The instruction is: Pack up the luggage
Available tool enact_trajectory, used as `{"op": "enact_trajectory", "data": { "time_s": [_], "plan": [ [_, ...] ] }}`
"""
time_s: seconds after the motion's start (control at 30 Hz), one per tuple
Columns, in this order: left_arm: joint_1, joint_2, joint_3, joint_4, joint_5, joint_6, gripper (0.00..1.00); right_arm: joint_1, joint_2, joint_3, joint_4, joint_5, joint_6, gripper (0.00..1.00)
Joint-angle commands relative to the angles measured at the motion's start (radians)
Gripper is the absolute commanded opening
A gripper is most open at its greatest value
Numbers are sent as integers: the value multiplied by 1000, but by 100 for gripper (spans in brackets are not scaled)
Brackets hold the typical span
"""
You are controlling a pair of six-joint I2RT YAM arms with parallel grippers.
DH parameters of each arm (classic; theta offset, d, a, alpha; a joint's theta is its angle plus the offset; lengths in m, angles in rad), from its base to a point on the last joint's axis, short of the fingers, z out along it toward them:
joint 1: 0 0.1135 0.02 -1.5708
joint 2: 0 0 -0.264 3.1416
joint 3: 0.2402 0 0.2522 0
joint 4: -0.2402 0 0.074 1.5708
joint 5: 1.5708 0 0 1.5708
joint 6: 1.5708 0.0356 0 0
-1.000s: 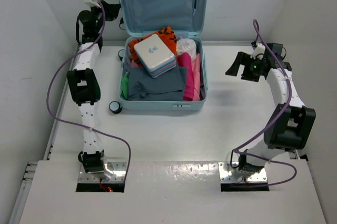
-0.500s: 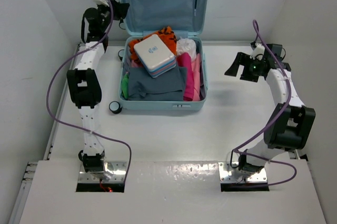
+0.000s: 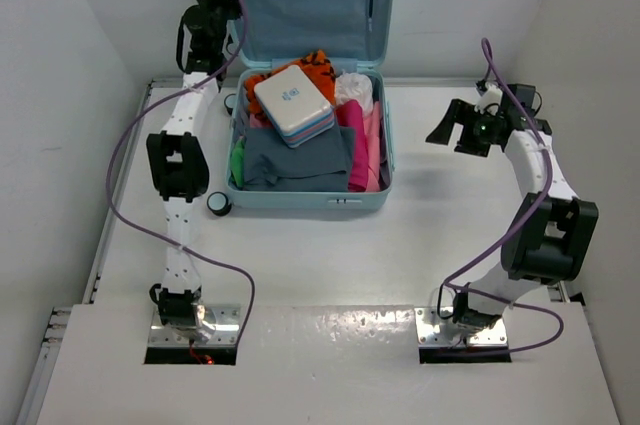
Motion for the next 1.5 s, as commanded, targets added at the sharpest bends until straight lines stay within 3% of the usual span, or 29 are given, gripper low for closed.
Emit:
{"op": "enact_trajectory", "data": {
  "time_s": [0.0, 0.07, 0.1, 0.17, 0.37, 0.47, 0.5, 0.57, 0.6, 0.63, 0.67, 0.73, 0.77, 0.8, 0.87, 0.9, 0.93, 1.0, 1.03, 1.07, 1.17, 1.2, 1.23, 1.27, 1.3, 1.37, 1.43, 1.47],
  "plan": [
    [-12, 69, 101, 175, -67, 66, 46, -4, 34, 54, 39, -28, 23, 97],
    [2, 91, 101, 207, -67, 2, 34, -4, 49, 65, 41, -33, 20, 97],
    [15, 91, 101, 207, -67, -22, 18, -2, 63, 67, 44, -34, 21, 97],
    [29, 59, 72, 207, -32, -60, 3, -2, 60, 71, 47, -39, 23, 96],
    [98, -266, -360, 377, 187, -421, 0, 10, 25, 21, 36, -38, -6, 93],
    [108, -507, -650, 498, 374, -494, 0, 15, -23, -61, 24, -24, -21, 93],
    [108, -573, -797, 498, 452, -494, 0, 13, -36, -105, 13, -25, -25, 93],
    [108, -769, -936, 489, 567, -479, 0, 15, -76, -134, -2, -25, -50, 93],
    [117, -829, -1002, 468, 697, -439, 9, 13, -99, -142, -22, -22, -55, 93],
    [127, -958, -1139, 434, 741, -421, 53, 13, -109, -153, -40, -27, -70, 94],
    [140, -1033, -1209, 308, 755, -407, 69, 7, -138, -163, -50, -25, -81, 94],
    [190, -1181, -1400, 192, 828, -330, 84, -22, -159, -171, -91, -37, -95, 96],
    [209, -1254, -1447, 55, 880, -277, 91, -30, -167, -174, -103, -38, -106, 96],
    [224, -1403, -1476, -62, 926, -88, 95, -40, -193, -179, -106, -38, -109, 96],
    [244, -1550, -1488, -356, 992, 187, 99, -77, -214, -185, -125, -30, -115, 96],
    [244, -1616, -1488, -611, 1011, 325, 99, -83, -222, -182, -131, -30, -124, 96],
    [272, -1733, -1478, -749, 1020, 612, 99, -99, -227, -171, -140, -33, -127, 96],
    [283, -1825, -1455, -1104, 996, 910, 99, -111, -230, -159, -166, -36, -144, 96],
    [292, -1861, -1455, -1161, 970, 1046, 99, -114, -242, -159, -169, -34, -149, 96],
    [292, -1923, -1443, -1178, 904, 1047, 96, -122, -247, -163, -163, -25, -159, 96],
    [292, -1972, -1407, -1142, 818, 950, 89, -136, -250, -167, -156, -24, -160, 94],
    [281, -1981, -1407, -1091, 784, 872, 87, -136, -247, -164, -146, -24, -161, 94],
    [281, -1981, -1418, -924, 735, 766, 85, -136, -235, -162, -140, -25, -137, 94],
    [281, -1981, -1429, -842, 680, 565, 81, -133, -228, -162, -131, -30, -130, 94],
    [281, -1947, -1429, -792, 570, 510, 79, -128, -221, -162, -110, -33, -120, 94],
    [281, -1767, -1380, -727, 459, 373, 79, -105, -193, -154, -96, -24, -107, 93],
    [281, -1600, -1273, -716, 265, 302, 72, -65, -173, -144, -71, 17, -106, 93],
    [281, -1429, -1233, -686, 217, 284, 71, -54, -146, -142, -58, 30, -106, 93]
  ]
}}
